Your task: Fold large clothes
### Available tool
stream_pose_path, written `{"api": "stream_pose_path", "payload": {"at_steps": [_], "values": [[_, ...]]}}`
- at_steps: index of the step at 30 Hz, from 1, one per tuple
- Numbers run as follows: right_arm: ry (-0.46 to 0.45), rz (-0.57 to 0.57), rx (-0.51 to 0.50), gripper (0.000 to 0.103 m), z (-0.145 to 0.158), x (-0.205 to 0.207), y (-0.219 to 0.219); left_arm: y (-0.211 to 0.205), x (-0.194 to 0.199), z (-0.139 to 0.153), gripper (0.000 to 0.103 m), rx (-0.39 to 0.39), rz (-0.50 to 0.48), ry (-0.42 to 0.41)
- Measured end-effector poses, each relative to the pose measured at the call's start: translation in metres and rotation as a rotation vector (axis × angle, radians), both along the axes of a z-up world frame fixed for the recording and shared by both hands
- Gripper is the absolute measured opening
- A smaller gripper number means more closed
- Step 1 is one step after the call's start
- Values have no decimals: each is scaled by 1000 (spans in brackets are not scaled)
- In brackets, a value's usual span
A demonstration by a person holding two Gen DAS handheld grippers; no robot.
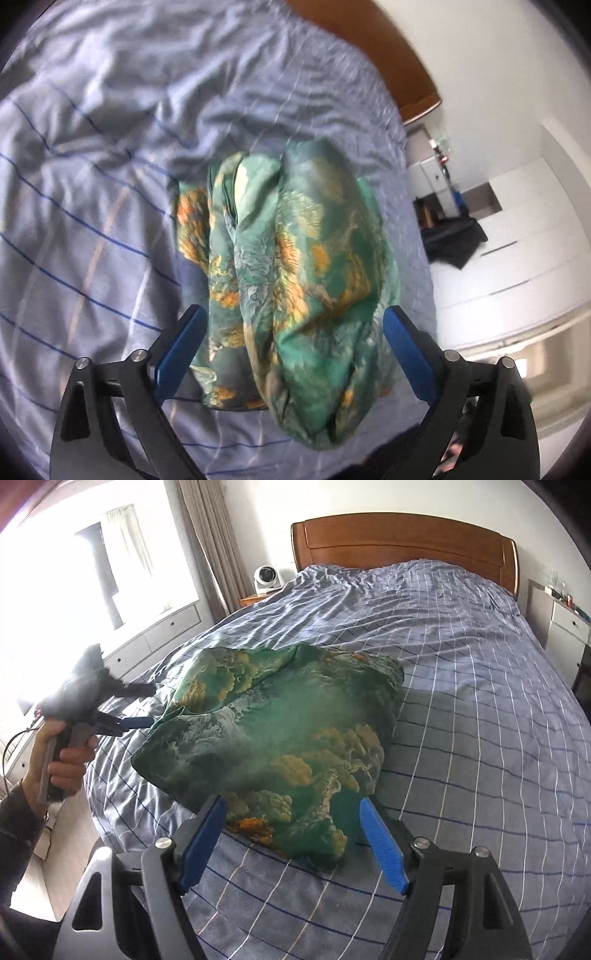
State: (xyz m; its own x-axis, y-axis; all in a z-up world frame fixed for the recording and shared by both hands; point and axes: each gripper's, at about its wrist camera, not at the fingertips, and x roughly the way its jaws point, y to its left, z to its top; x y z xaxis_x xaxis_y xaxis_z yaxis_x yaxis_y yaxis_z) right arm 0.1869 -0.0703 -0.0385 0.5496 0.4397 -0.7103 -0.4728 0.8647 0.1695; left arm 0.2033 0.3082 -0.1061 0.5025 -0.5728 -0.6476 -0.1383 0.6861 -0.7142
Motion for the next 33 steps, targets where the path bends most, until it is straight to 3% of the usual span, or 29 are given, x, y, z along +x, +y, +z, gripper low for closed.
{"api": "stream_pose_path", "payload": {"at_steps": [5, 9, 13, 20, 22, 23, 25, 27, 28, 31, 33], "values": [[43, 12, 11, 77, -11, 1, 1, -10, 27, -32, 97, 67, -33, 104], [87, -5, 41, 77, -20, 15, -9, -19, 37, -57, 101, 146, -66, 133], [170, -41, 99, 77, -39, 51, -28, -19, 45, -70, 102, 132, -73, 136], [416, -33, 433, 78, -110, 131, -51, -19, 56, -84, 101, 119, -103, 131], [460, -13, 521, 91, -127, 146, -46, -19, 59, -84, 101, 118, -106, 132], [475, -13, 539, 91, -134, 152, -43, -20, 61, -84, 100, 118, -109, 132], [505, -1, 546, 89, -141, 161, -36, -25, 69, -88, 81, 110, -131, 124], [451, 35, 447, 84, -131, 162, -20, -35, 67, -71, 66, 191, -149, 97], [381, 76, 360, 81, -118, 155, -8, -39, 67, -65, 59, 220, -155, 89], [198, 159, 180, 76, -86, 129, 22, -53, 61, -43, 50, 308, -169, 50], [103, 188, 120, 74, -70, 113, 34, -61, 55, -25, 48, 342, -173, 9]]}}
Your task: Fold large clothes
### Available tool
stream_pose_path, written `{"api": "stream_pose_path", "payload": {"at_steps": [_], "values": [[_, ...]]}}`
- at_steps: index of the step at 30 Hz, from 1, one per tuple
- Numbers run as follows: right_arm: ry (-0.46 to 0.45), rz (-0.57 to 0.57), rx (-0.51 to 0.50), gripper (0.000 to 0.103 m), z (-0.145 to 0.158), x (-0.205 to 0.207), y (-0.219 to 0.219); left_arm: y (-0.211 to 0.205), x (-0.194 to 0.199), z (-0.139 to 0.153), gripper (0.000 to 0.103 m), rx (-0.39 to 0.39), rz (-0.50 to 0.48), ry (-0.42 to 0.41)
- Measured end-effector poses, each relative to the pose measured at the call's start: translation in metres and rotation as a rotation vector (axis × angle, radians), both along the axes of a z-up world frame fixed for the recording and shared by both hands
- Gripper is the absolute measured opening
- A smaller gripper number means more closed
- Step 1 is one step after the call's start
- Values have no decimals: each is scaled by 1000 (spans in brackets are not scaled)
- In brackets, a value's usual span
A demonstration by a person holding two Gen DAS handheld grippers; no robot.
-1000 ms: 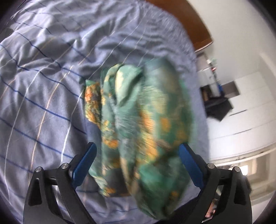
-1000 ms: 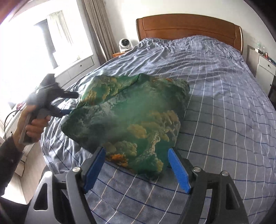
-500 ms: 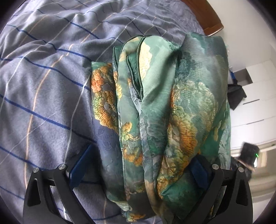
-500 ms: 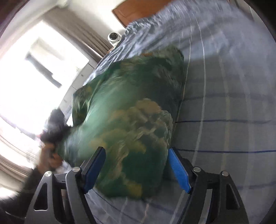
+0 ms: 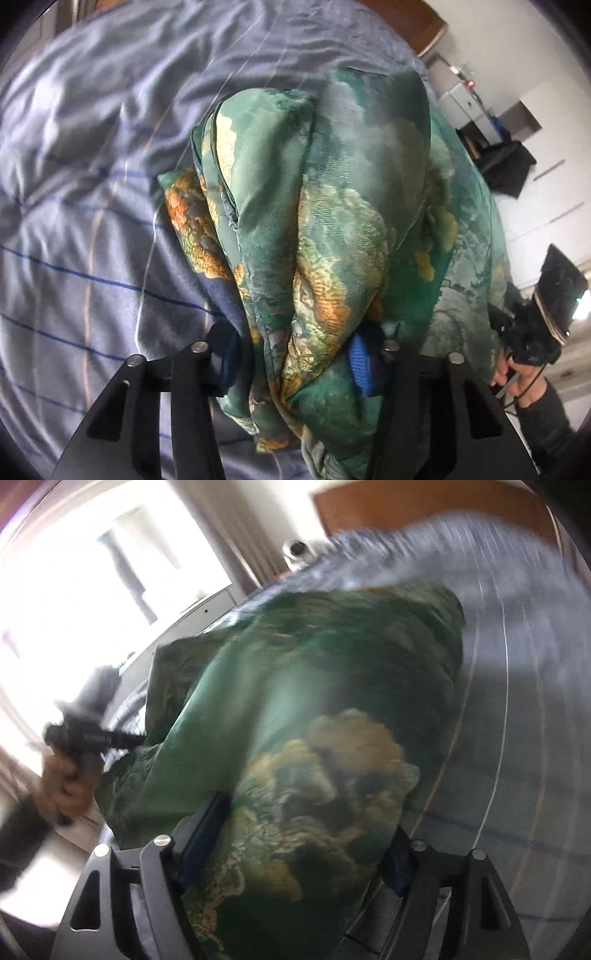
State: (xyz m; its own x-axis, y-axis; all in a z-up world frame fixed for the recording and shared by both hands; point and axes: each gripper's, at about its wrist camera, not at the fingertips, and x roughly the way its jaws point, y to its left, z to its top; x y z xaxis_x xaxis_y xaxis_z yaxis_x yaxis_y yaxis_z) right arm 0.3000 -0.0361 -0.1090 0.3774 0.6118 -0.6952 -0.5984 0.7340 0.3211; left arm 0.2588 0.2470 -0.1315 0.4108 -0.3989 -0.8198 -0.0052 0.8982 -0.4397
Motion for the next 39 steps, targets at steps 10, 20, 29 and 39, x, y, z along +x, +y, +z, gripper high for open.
{"api": "stream_pose_path", "payload": {"at_steps": [10, 20, 29, 39], "values": [[-164, -3, 63, 74, 54, 19, -13, -21, 49, 56, 48, 18, -2, -147], [2, -53, 75, 74, 0, 131, -65, -49, 131, 7, 48, 21, 0, -71], [133, -131, 195, 91, -37, 150, -97, -33, 97, 9, 79, -29, 36, -165], [-233, -310, -33, 94, 46, 55, -134, -59, -42, 78, 103, 307, 178, -467]]}}
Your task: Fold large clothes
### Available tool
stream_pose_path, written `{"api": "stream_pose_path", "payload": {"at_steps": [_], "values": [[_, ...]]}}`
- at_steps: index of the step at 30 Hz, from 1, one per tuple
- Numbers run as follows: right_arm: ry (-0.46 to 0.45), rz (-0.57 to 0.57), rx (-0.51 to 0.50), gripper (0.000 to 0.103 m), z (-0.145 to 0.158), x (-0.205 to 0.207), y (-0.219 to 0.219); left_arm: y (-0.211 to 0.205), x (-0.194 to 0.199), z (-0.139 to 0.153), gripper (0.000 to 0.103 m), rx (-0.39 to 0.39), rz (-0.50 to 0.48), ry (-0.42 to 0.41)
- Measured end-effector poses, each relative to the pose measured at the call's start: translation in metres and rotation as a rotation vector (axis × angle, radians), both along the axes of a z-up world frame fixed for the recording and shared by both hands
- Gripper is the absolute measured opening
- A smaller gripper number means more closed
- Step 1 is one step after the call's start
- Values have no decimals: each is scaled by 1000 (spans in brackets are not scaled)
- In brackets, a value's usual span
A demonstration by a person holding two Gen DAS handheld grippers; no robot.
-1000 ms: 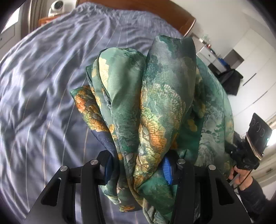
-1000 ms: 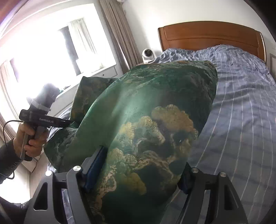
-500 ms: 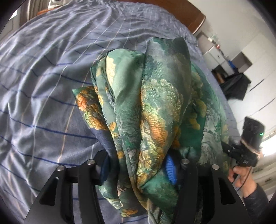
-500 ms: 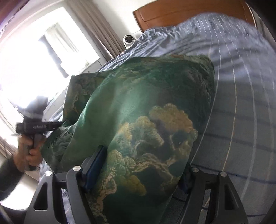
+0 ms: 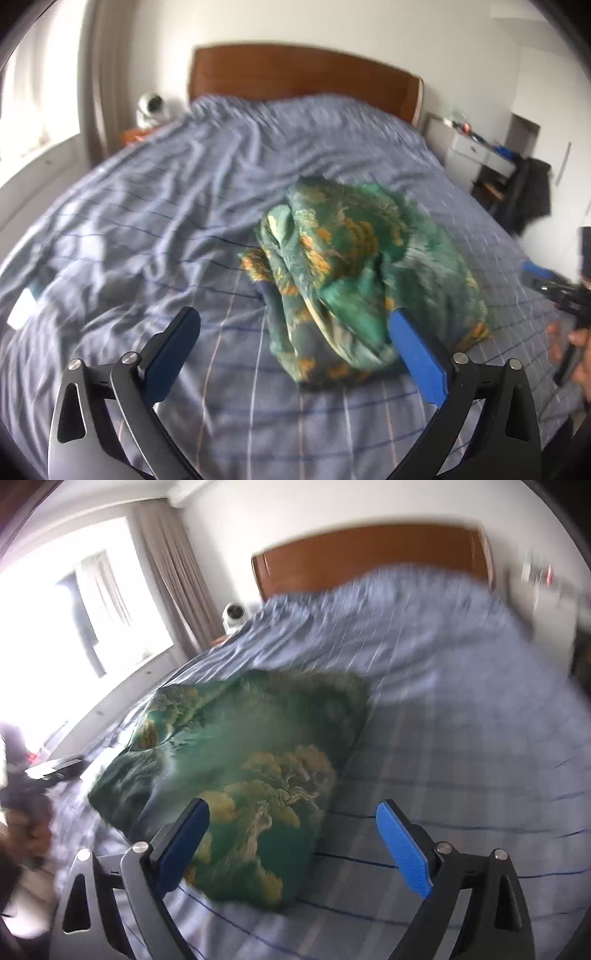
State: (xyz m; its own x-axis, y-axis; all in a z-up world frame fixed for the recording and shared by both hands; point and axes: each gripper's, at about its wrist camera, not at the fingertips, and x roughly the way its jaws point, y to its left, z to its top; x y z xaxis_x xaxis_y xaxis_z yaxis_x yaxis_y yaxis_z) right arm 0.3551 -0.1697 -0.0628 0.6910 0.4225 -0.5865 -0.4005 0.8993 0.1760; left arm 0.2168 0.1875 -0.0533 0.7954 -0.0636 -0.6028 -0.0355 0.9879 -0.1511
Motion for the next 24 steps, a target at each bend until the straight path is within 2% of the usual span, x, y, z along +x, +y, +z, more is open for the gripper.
{"api": "stream_pose_path", "payload": {"at_steps": [2, 4, 6, 8, 10, 15, 24], "values": [[-102, -60, -62, 98, 19, -26, -1, -22, -28, 4, 103, 73, 62, -26], [-169, -93, -81, 102, 32, -52, -2, -41, -39, 0, 103, 138, 67, 7], [-199, -143, -38, 102, 41, -81, -7, -62, -50, -6, 103, 138, 36, 45], [-174, -198, 5, 102, 39, -104, -13, -76, -65, -10, 103, 93, 37, 48], [-114, -234, -17, 102, 32, -119, -9, -89, -76, -10, 103, 73, 43, 62], [-39, -259, -58, 103, 19, -161, -6, -111, -92, -8, 103, 121, 47, 78], [-37, -253, -185, 103, 34, -202, 20, -111, -112, 13, 103, 143, 129, 54]]}}
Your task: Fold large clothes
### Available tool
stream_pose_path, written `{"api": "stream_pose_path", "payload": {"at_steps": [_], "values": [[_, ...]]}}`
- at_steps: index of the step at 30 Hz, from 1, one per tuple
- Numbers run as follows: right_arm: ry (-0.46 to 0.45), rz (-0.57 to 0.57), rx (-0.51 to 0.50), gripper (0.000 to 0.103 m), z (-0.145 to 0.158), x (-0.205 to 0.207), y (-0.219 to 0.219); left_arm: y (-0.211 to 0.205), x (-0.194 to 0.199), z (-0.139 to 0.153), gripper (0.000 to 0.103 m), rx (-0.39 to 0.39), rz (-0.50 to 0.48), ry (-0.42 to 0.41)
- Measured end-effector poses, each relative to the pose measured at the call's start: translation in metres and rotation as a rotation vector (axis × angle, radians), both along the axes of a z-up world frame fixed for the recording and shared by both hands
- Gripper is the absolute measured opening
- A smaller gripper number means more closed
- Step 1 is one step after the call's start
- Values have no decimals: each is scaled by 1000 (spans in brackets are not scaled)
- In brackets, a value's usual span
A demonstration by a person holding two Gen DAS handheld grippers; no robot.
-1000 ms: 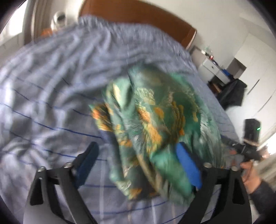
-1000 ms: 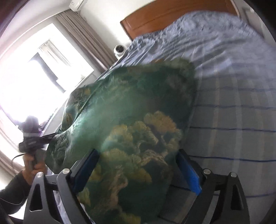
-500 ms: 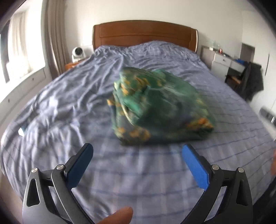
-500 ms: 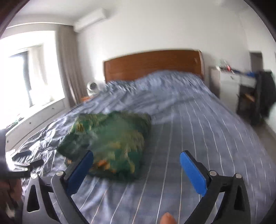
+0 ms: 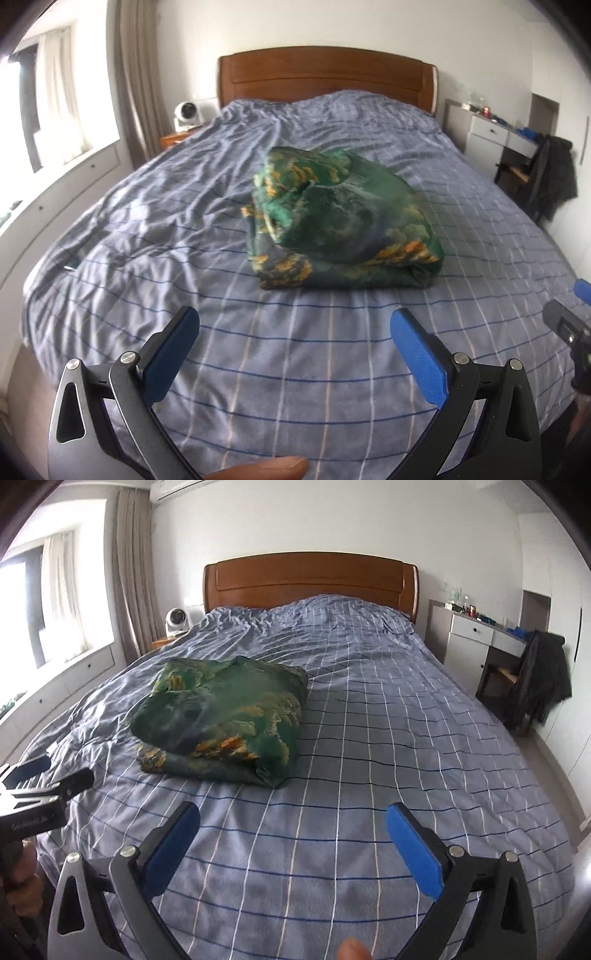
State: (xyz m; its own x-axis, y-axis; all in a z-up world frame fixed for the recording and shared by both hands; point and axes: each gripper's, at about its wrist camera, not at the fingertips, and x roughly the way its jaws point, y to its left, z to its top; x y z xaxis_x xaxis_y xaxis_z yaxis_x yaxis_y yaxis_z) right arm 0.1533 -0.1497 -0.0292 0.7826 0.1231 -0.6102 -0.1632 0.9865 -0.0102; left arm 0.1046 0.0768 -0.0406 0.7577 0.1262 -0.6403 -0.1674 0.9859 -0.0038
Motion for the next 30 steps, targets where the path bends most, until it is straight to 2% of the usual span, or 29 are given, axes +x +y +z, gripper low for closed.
{"api": "stream_pose_path", "payload": {"at_steps": [6, 11, 18, 30], "values": [[23, 22, -13, 103, 6, -8, 12, 1, -5, 3, 103, -16, -17, 23], [41, 29, -23, 103, 8, -11, 21, -5, -7, 2, 103, 17, -24, 40], [119, -1, -47, 103, 15, -9, 26, -9, -12, 14, 103, 17, -48, 47], [71, -41, -108, 103, 34, -23, 22, -21, -15, 26, 103, 25, -82, 42]]}}
